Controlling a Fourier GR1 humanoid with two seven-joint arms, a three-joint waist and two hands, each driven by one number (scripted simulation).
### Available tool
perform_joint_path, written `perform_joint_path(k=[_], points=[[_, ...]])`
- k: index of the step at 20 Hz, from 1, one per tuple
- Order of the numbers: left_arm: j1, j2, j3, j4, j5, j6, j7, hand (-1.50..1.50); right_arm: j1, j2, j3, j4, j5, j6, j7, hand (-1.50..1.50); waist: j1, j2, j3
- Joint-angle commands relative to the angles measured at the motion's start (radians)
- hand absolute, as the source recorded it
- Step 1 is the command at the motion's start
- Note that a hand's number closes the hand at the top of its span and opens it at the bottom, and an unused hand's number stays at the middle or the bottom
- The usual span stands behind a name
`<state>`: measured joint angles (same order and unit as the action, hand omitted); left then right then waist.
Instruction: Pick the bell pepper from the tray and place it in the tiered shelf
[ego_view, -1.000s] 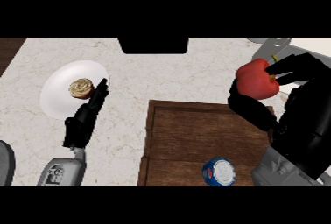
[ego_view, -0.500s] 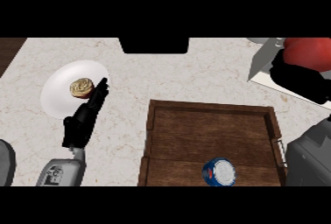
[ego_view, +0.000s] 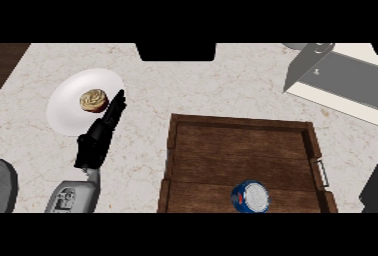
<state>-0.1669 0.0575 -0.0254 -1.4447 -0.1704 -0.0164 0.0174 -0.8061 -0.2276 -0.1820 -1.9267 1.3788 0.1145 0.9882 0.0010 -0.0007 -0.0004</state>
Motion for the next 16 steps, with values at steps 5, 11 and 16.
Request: perform_joint_path(k=[5,11,16], points=[[0.006,-0.028,-0.024,-0.049,-0.019,0.025,0.049,0.00,0.028,-0.145,-0.083,0.141,-0.044,-0.074,-0.128,1.50,0.002,0.001,0.000],[0.020,0.007,0.001,-0.040,0.002,-0.015,0.027,0.00,0.015,-0.197,-0.101,0.260,-0.036,-0.148,-0.161,1.50,0.004,0.001,0.000],[0.041,0.010,-0.004,-0.058,0.003,-0.022,0.016,0.00,0.006,-0.234,-0.092,0.485,-0.047,-0.348,-0.321,1.50,0.015,0.004,0.001]])
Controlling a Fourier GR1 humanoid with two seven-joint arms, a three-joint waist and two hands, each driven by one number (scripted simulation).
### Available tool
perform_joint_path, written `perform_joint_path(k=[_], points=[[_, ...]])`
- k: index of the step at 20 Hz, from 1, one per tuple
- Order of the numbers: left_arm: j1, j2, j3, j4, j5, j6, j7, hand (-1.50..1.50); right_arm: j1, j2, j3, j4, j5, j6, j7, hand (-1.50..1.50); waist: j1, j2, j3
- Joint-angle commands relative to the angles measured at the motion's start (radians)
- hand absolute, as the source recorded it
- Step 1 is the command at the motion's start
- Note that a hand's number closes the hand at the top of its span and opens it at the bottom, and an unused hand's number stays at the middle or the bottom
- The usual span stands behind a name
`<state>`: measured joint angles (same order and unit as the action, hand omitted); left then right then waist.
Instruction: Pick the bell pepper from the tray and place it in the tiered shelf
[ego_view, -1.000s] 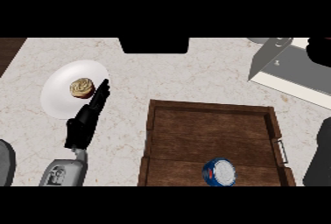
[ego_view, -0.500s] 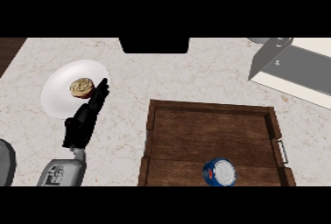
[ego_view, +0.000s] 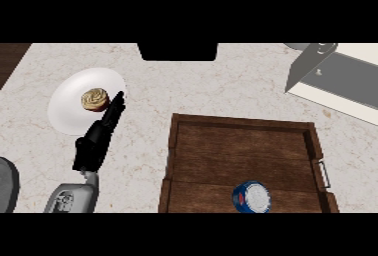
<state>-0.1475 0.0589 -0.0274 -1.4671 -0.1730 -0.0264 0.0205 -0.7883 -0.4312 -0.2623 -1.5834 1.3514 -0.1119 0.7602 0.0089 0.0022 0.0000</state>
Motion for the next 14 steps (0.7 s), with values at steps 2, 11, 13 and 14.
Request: perform_joint_path(k=[2,11,13,14], points=[[-0.076,-0.038,-0.014,0.040,-0.017,0.028,0.046,0.00,-0.019,-0.016,-0.009,0.127,-0.023,-0.134,-0.072,1.50,-0.005,0.000,0.000],[-0.002,0.012,0.013,-0.016,0.008,-0.011,0.014,0.00,0.045,-0.043,-0.193,0.247,-0.372,-0.428,-0.325,1.50,-0.004,-0.001,0.001],[-0.055,0.028,0.044,0.034,0.033,-0.034,0.011,0.00,0.002,-0.008,-0.148,0.319,-0.326,-0.499,-0.317,1.50,-0.002,0.000,0.000],[0.040,0.016,0.008,-0.057,0.018,-0.027,0.010,0.00,-0.011,-0.039,-0.176,0.386,-0.373,-0.511,-0.361,1.50,0.004,0.000,0.000]])
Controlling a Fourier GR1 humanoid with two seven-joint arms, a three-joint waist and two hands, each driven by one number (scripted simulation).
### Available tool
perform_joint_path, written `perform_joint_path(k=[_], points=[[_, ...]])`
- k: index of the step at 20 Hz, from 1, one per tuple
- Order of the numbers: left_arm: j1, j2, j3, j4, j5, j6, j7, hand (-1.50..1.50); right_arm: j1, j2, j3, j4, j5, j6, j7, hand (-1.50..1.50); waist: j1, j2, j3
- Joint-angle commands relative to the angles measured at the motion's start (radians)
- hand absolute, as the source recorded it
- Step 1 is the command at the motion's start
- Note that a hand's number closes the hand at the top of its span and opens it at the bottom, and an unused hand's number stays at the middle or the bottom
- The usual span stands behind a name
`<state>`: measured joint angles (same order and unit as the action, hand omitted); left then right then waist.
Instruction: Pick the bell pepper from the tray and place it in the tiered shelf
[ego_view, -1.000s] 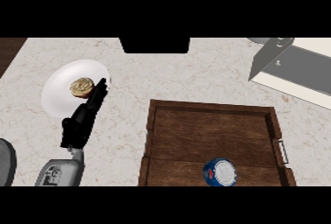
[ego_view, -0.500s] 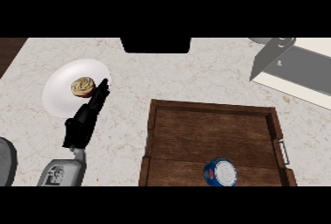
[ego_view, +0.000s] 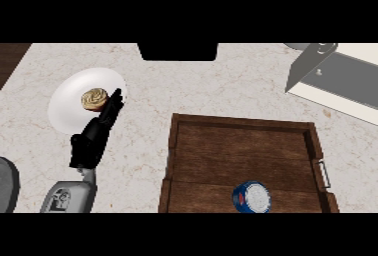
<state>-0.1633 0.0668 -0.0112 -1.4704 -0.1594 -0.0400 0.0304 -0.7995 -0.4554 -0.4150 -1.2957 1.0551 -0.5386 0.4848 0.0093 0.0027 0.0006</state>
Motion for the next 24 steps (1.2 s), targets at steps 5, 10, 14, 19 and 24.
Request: perform_joint_path(k=[5,10,14,19,24], points=[[-0.024,-0.005,-0.001,0.022,0.008,-0.015,0.013,0.00,-0.071,-0.095,-0.050,0.232,-0.156,-0.092,-0.156,1.50,0.000,0.000,0.000],[0.000,-0.002,0.014,0.034,-0.001,0.006,-0.028,0.00,0.016,-0.106,-0.056,0.236,0.124,-0.112,0.129,-1.50,-0.006,-0.001,-0.002],[0.035,0.005,0.003,-0.046,0.000,-0.003,0.006,0.00,0.096,-0.122,-0.071,0.170,0.052,-0.086,0.116,-1.50,-0.007,-0.004,-0.001],[0.007,-0.006,0.013,0.020,0.006,-0.001,-0.018,0.00,0.067,-0.137,-0.087,0.089,-0.087,-0.060,0.091,-1.50,-0.010,-0.005,-0.001],[0.041,0.003,0.002,-0.043,0.009,-0.017,0.013,0.00,0.047,-0.121,-0.082,0.101,-0.184,-0.089,0.057,-1.50,-0.001,-0.003,0.000]])
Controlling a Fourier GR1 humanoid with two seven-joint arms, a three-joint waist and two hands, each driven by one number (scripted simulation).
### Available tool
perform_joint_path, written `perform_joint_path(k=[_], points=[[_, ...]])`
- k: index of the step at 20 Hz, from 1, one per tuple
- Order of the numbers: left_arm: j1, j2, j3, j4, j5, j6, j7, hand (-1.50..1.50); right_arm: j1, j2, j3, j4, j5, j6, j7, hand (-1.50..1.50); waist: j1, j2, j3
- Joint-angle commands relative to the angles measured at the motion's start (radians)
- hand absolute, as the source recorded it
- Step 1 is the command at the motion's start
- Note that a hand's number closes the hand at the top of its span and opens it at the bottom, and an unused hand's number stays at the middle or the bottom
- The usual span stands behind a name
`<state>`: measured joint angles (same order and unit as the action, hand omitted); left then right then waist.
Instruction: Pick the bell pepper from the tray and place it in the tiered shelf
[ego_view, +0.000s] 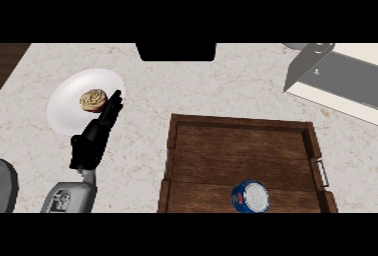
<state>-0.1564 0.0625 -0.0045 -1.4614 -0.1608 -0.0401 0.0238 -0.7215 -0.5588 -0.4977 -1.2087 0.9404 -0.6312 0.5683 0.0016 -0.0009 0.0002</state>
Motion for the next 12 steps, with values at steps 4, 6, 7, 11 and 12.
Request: perform_joint_path(k=[4,6,7,11,12], points=[[-0.043,-0.022,0.000,0.047,-0.013,0.025,-0.004,0.00,0.001,0.005,0.012,-0.040,-0.149,0.010,-0.055,-1.50,0.000,0.002,0.000],[0.038,-0.025,-0.042,-0.016,-0.047,0.030,-0.026,0.00,0.081,-0.032,-0.018,-0.174,-0.190,0.072,-0.037,-1.50,-0.005,-0.002,0.000],[-0.010,-0.004,-0.010,-0.026,-0.010,0.003,0.028,0.00,0.023,-0.058,-0.027,-0.188,-0.186,0.088,0.009,-1.50,-0.005,-0.002,0.000],[-0.027,-0.004,-0.002,-0.039,-0.001,0.005,0.062,0.00,-0.028,-0.053,-0.103,-0.227,-0.253,-0.014,0.009,-1.50,-0.004,-0.003,0.000],[-0.037,-0.014,0.000,0.022,-0.017,0.024,0.006,0.00,-0.023,-0.052,-0.104,-0.290,-0.240,0.004,0.070,-1.50,-0.014,-0.003,-0.001]])
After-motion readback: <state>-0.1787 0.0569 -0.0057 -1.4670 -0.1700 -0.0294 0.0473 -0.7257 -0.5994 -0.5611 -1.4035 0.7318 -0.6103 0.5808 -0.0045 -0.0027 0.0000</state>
